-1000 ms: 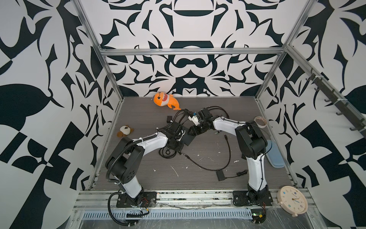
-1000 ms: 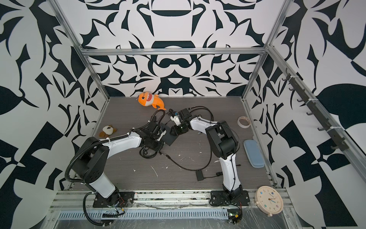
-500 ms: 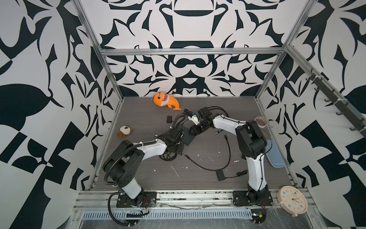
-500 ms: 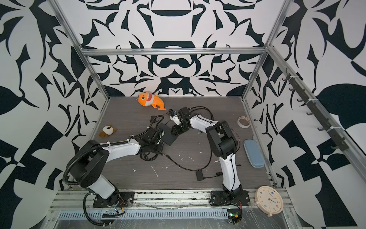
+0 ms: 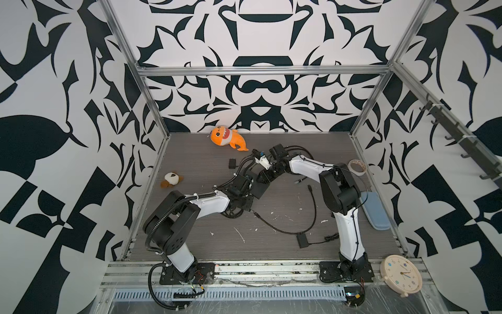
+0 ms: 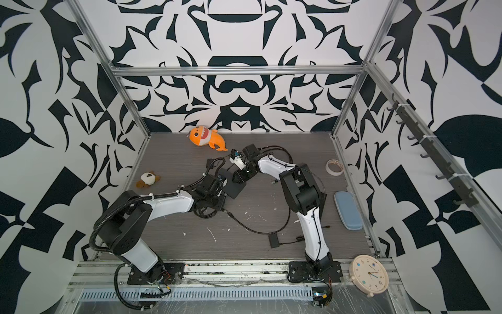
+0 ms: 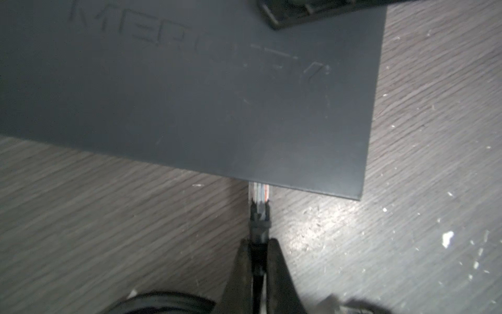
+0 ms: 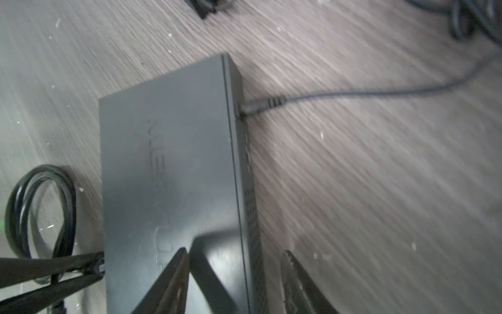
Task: Insert the plug into the switch port
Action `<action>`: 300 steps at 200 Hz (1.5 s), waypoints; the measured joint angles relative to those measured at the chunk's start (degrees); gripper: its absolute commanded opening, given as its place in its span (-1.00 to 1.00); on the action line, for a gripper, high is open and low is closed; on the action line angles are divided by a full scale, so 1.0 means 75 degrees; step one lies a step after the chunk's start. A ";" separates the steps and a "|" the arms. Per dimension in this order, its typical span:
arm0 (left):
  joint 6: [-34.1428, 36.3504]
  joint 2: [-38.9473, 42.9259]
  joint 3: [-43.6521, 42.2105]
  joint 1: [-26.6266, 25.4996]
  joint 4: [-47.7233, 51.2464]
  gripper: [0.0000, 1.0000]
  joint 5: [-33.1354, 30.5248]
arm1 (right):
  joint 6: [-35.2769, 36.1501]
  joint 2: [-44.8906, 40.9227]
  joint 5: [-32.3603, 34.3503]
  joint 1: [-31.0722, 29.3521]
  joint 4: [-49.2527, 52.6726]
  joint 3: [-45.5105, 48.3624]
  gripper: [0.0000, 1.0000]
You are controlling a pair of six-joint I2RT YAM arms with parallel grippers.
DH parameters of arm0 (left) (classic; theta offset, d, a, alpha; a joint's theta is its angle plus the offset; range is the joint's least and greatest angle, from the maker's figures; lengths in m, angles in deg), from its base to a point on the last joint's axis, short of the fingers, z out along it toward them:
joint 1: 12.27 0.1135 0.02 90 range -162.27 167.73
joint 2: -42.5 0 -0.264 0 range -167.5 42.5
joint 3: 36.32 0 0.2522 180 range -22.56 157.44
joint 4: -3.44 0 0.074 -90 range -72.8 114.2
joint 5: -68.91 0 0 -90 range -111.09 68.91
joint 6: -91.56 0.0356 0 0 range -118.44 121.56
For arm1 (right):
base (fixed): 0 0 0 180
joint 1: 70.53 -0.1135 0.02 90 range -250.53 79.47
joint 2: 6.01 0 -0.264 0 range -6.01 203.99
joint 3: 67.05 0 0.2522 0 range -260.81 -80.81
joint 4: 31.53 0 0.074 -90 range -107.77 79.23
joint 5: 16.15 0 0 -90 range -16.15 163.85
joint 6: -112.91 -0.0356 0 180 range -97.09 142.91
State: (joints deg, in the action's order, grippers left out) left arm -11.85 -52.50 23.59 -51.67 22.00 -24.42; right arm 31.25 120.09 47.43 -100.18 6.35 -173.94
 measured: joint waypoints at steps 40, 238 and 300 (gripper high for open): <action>0.0291 0.0000 0.0003 -0.0070 -0.0003 -1.00 -0.0058 | 0.0478 0.0184 -0.0385 0.0009 0.0356 -0.0259 0.05; 0.1084 -0.0213 0.0114 -0.0090 -0.0323 -1.00 -0.0396 | 0.2407 0.0417 -0.1419 0.0268 0.1119 -0.0449 -0.13; 0.1250 -0.0178 -0.0085 0.0154 -0.0714 -1.00 0.0073 | 0.2430 0.0373 -0.1521 0.0268 0.0831 -0.0192 -0.18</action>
State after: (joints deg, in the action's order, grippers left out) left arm -2.48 -53.83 22.96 -50.51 16.65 -23.87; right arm 49.48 122.89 36.02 -98.17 12.58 -175.38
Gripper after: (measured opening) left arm 0.105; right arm 0.422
